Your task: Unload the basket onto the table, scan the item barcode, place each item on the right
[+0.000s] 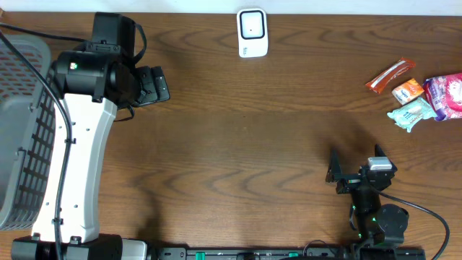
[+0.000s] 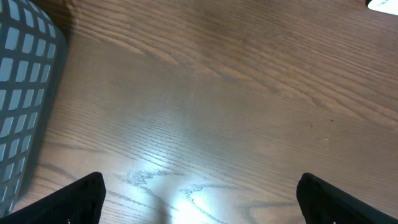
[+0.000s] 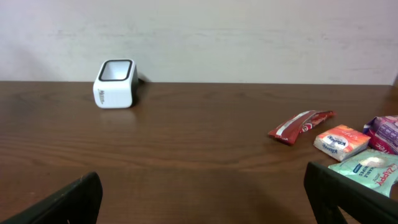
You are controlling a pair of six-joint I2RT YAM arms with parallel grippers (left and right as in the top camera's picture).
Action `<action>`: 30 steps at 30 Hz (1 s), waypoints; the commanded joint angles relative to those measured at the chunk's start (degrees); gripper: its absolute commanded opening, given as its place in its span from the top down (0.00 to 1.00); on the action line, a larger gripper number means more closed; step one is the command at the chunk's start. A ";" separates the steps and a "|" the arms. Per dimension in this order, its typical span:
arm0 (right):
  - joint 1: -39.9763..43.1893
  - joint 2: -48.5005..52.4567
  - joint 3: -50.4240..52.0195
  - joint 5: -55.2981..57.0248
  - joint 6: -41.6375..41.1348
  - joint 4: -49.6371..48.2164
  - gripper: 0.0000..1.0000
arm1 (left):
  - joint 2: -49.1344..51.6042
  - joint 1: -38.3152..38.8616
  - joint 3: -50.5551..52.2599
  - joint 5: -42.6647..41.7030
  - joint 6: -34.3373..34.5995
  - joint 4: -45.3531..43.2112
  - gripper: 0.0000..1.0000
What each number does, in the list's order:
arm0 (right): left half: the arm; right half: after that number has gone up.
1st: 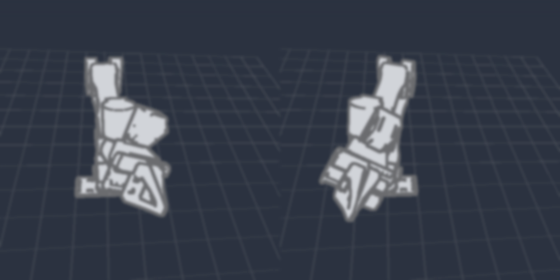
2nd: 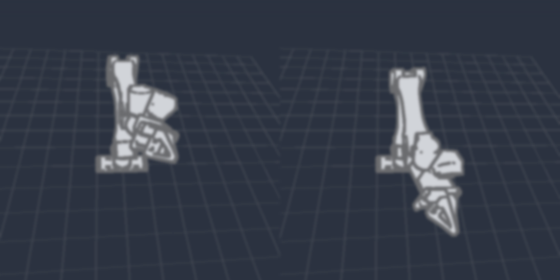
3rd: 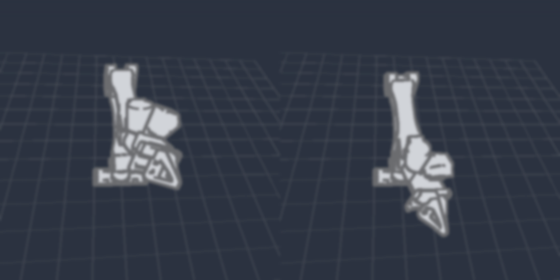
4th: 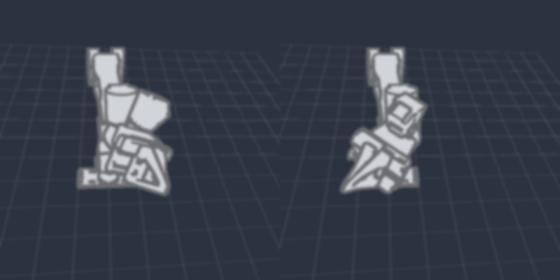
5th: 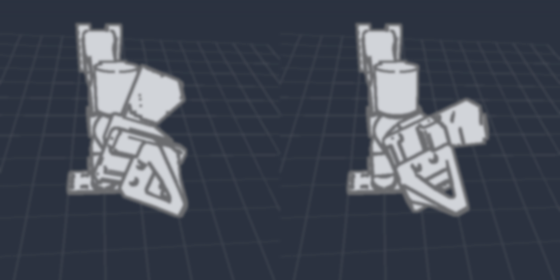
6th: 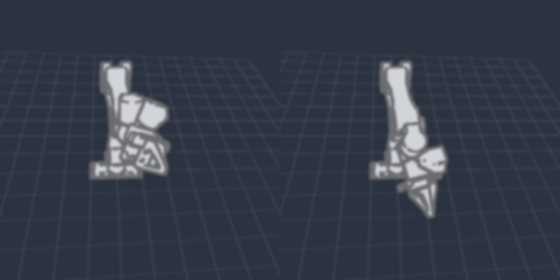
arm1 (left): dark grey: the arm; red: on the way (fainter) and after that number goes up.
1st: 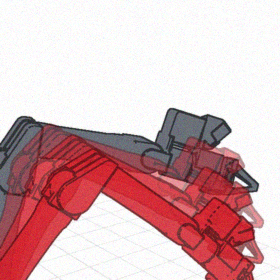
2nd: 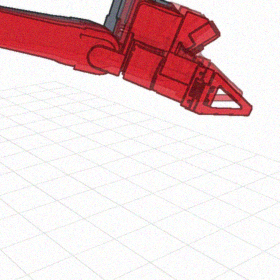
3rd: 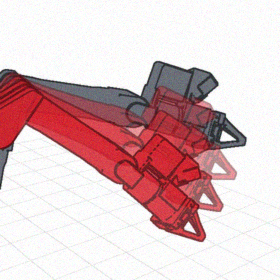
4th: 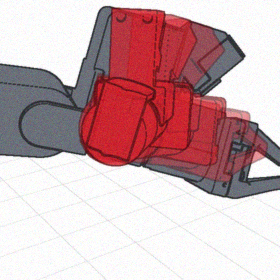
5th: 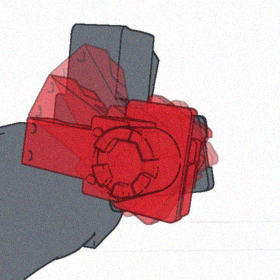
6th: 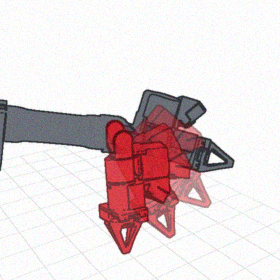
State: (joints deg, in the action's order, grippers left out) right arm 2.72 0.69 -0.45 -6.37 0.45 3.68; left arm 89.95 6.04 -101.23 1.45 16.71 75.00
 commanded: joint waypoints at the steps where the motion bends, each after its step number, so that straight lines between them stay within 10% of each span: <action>1: 0.28 -0.37 0.13 0.26 -0.83 0.22 0.01 | 0.37 -0.20 0.07 0.04 0.48 0.20 0.02; 30: 0.28 -0.37 0.13 0.26 -0.81 0.20 0.01 | -5.22 0.11 3.34 3.48 0.07 2.95 0.02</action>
State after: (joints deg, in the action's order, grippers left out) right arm 2.79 0.69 -0.45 -6.37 0.45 3.66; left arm 89.10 6.04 -100.55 3.20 16.64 77.38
